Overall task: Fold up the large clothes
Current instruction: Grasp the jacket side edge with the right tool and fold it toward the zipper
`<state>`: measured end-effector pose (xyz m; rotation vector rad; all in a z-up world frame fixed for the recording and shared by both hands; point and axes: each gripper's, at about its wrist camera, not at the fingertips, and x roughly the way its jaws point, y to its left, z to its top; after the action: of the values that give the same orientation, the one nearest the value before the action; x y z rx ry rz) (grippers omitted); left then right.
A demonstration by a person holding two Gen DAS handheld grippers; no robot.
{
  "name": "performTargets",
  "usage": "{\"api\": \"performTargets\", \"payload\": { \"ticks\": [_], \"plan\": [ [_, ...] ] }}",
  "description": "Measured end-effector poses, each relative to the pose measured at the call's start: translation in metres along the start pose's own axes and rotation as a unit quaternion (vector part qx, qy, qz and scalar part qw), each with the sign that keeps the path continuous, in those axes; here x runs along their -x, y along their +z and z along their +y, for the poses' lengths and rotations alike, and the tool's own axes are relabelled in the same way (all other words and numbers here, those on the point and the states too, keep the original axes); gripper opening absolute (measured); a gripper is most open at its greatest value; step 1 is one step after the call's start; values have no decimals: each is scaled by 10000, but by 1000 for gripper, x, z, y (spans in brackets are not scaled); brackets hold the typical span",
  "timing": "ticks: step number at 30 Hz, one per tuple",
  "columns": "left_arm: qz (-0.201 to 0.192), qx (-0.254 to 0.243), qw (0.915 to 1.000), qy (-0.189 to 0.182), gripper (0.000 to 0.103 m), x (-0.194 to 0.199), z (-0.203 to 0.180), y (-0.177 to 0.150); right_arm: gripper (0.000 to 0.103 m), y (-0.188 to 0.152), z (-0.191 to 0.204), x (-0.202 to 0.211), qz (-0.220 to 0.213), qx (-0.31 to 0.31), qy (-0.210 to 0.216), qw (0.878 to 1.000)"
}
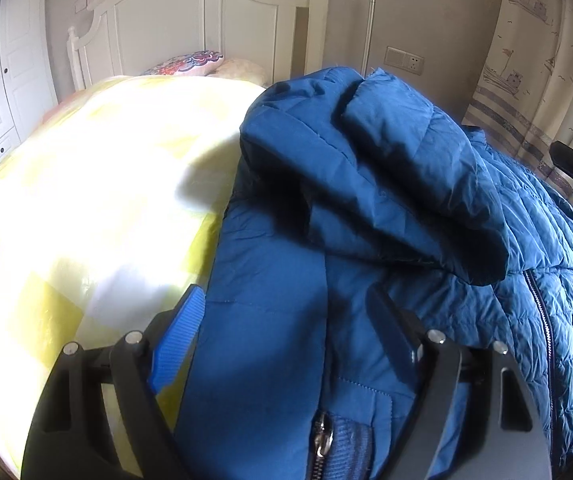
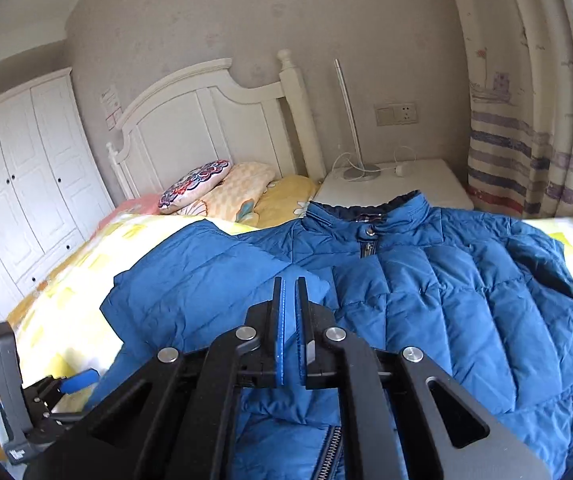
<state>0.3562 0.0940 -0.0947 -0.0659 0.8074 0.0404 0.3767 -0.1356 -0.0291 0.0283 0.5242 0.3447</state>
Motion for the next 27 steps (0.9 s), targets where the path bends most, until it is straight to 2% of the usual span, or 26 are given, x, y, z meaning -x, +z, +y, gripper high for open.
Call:
{"api": "performTargets", "payload": {
  "ticks": [1, 2, 3, 5, 7, 9, 10, 11, 12, 14, 17, 19, 20, 22, 24, 26, 27],
  "plan": [
    [-15, 14, 10000, 28, 82, 1, 0, -1, 25, -1, 19, -6, 217, 500, 53, 9985],
    [-30, 28, 10000, 52, 82, 1, 1, -1, 56, -3, 40, -10, 301, 984, -19, 9947],
    [-37, 40, 10000, 64, 82, 2, 1, -1, 80, -5, 59, -14, 266, 1409, -49, 9897],
    [-47, 74, 9999, 67, 82, 3, 2, -1, 81, -4, 92, -27, 313, 1963, 28, 9800],
    [-69, 130, 9999, 53, 82, 4, 5, -2, 80, 0, 112, -53, 617, 2204, -64, 9734],
    [-73, 194, 9998, 10, 83, 4, 7, -2, 66, 3, 121, -77, 852, 2394, -286, 9668],
    [-69, 232, 9997, -23, 83, 4, 9, -2, 62, 3, 122, -86, 927, 2459, -415, 9640],
    [-51, 268, 9996, -57, 83, 4, 11, -3, 50, 3, 119, -91, 964, 2450, -453, 9637],
    [-23, 299, 9995, -78, 83, 3, 12, -2, 39, 5, 113, -89, 905, 2312, -364, 9680],
    [44, 341, 9993, -123, 83, 1, 14, -3, 21, 13, 96, -65, 446, 1770, -146, 9831],
    [77, 361, 9992, -175, 83, 1, 15, -3, 20, 25, 45, -16, -245, 436, 183, 9986],
    [79, 357, 9992, -176, 83, 2, 16, -4, 20, 19, -6, 13, -588, -692, 281, 9955],
    [70, 349, 9992, -169, 83, 2, 16, -4, 20, 11, -35, 23, -683, -1318, 300, 9885],
    [51, 318, 9994, -142, 83, 1, 15, -3, 28, -11, -88, 33, -629, -2376, 252, 9690],
    [42, 275, 9996, -108, 84, 1, 13, -2, 61, -31, -126, 30, -299, -3011, 193, 9529],
    [40, 252, 9996, -90, 84, 1, 11, -3, 70, -52, -145, 22, -1, -3436, 369, 9384],
    [40, 256, 9996, -90, 84, 1, 12, -3, 70, -59, -149, 19, 70, -3536, 516, 9340]
  ]
}}
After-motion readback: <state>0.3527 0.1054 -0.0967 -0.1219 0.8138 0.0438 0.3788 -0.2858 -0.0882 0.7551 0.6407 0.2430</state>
